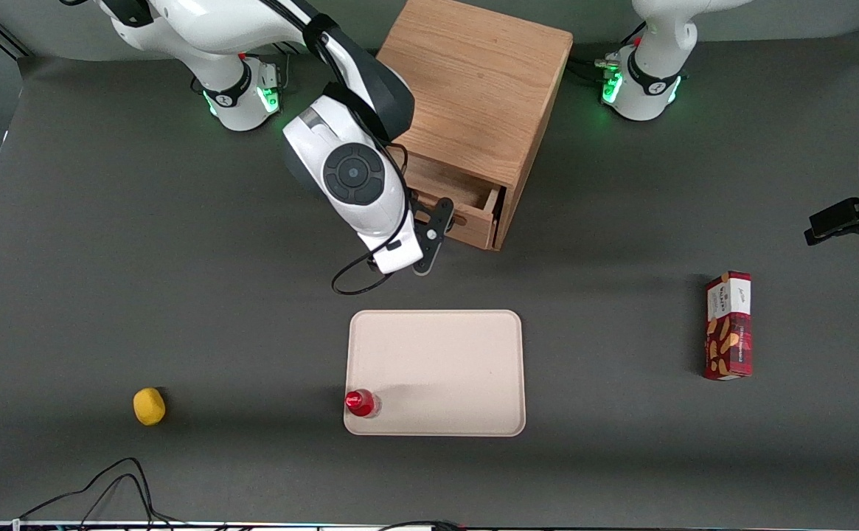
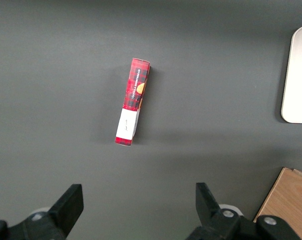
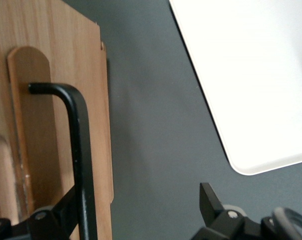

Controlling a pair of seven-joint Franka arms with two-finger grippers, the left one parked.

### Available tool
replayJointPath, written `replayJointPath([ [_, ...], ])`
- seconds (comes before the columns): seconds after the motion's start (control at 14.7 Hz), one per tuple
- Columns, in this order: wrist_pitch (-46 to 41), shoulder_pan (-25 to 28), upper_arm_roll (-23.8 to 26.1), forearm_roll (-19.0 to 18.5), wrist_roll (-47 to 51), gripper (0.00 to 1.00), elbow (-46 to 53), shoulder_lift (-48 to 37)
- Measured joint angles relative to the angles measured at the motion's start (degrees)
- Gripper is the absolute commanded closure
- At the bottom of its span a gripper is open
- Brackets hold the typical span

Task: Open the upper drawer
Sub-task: 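Pull the upper drawer handle outward with the right gripper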

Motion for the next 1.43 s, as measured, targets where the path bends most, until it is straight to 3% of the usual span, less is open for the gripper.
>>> replayJointPath([
  [1.43, 4.9, -1.71, -5.95, -0.01, -4.14, 0.0, 1.63, 1.24],
])
